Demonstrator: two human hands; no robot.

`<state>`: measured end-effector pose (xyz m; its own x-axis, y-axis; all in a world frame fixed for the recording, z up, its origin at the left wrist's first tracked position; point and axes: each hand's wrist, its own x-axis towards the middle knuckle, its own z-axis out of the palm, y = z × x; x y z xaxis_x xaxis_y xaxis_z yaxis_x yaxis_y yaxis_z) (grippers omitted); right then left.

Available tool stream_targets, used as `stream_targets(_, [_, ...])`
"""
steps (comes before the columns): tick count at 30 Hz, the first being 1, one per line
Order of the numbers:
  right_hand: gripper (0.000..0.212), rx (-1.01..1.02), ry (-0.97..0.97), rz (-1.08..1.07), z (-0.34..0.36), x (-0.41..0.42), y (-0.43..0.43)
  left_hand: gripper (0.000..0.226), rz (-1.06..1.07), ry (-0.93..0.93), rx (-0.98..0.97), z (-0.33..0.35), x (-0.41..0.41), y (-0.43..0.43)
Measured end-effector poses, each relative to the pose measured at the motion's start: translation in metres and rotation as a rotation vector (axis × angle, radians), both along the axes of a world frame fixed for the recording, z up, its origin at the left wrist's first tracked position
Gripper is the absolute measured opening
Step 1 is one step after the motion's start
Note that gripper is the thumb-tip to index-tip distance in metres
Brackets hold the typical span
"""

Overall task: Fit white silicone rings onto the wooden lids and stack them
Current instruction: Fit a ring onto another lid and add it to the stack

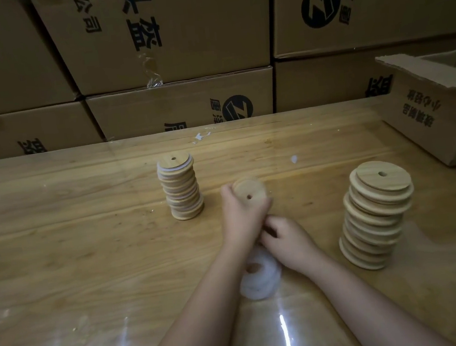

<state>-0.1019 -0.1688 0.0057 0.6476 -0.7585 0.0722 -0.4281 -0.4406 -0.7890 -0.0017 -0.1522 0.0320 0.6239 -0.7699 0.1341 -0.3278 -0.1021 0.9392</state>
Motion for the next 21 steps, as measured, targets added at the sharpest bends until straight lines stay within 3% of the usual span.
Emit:
stream_targets(3, [0.015,-0.013,-0.060,0.071,-0.002,0.001,-0.001,0.052,0.043,0.037,-0.085,-0.017,0.024,0.024])
stream_targets(6, [0.011,0.020,-0.093,0.097,-0.002,0.001,0.001,0.035,0.078,0.203,-0.197,-0.024,0.045,0.043])
stream_targets(9, [0.019,-0.022,-0.027,0.156,-0.005,0.001,0.000,0.036,0.079,0.246,-0.211,-0.026,0.057,0.055])
stream_targets(12, [0.025,-0.107,0.071,0.184,-0.006,0.001,0.000,0.042,0.021,0.176,-0.198,-0.028,0.061,0.061])
stream_targets(15, [0.012,-0.049,-0.034,0.139,-0.007,0.002,-0.001,0.048,-0.061,0.057,-0.175,-0.028,0.059,0.059])
stream_targets(21, [0.014,0.000,-0.137,0.046,-0.005,0.003,0.001,0.038,-0.082,0.133,-0.149,-0.031,0.058,0.057])
